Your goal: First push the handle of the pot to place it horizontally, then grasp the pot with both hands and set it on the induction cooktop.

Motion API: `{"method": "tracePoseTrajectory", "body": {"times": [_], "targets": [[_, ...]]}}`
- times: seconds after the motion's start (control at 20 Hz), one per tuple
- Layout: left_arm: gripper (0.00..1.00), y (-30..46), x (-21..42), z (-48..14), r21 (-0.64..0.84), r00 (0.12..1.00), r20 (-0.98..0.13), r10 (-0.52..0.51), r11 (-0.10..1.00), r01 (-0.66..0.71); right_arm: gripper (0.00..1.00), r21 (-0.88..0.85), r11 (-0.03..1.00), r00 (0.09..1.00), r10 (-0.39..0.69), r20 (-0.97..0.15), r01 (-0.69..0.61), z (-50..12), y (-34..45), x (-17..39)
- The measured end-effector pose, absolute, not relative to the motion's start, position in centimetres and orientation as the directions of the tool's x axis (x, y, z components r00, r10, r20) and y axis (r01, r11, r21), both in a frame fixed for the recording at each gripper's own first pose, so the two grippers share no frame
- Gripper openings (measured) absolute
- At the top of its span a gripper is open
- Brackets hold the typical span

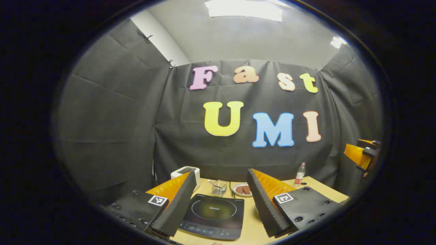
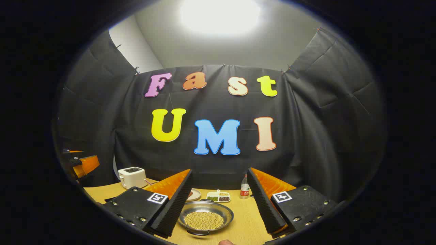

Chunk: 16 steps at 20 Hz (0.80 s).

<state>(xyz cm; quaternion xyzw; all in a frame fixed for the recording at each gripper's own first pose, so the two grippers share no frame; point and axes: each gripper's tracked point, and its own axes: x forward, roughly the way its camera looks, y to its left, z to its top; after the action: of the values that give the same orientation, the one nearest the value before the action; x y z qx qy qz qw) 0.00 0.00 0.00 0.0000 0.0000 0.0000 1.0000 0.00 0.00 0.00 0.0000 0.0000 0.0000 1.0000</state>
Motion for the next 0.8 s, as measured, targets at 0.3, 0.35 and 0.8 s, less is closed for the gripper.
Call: {"method": "tracePoseTrajectory", "body": {"times": [0.3, 0.35, 0.8], "targets": [[1.00, -0.12, -0.43, 0.23, 0.002, 1.000, 0.002, -0.004, 1.000, 0.004, 0.96, -0.004, 1.000, 1.000, 0.005, -0.004, -0.005, -0.07, 0.12, -0.16], [1.00, -0.07, -0.34, 0.35, 0.003, 1.000, 0.002, -0.005, 1.000, 0.005, 0.96, -0.003, 1.000, 1.000, 0.004, -0.003, -0.004, 0.04, 0.14, -0.11], [1.00, -0.09, -0.47, 0.38, 0.014, 1.000, 0.008, -0.025, 1.000, 0.024, 0.96, -0.006, 1.000, 1.000, -0.005, -0.003, 0.005, 0.06, 0.64, -0.52]]}}
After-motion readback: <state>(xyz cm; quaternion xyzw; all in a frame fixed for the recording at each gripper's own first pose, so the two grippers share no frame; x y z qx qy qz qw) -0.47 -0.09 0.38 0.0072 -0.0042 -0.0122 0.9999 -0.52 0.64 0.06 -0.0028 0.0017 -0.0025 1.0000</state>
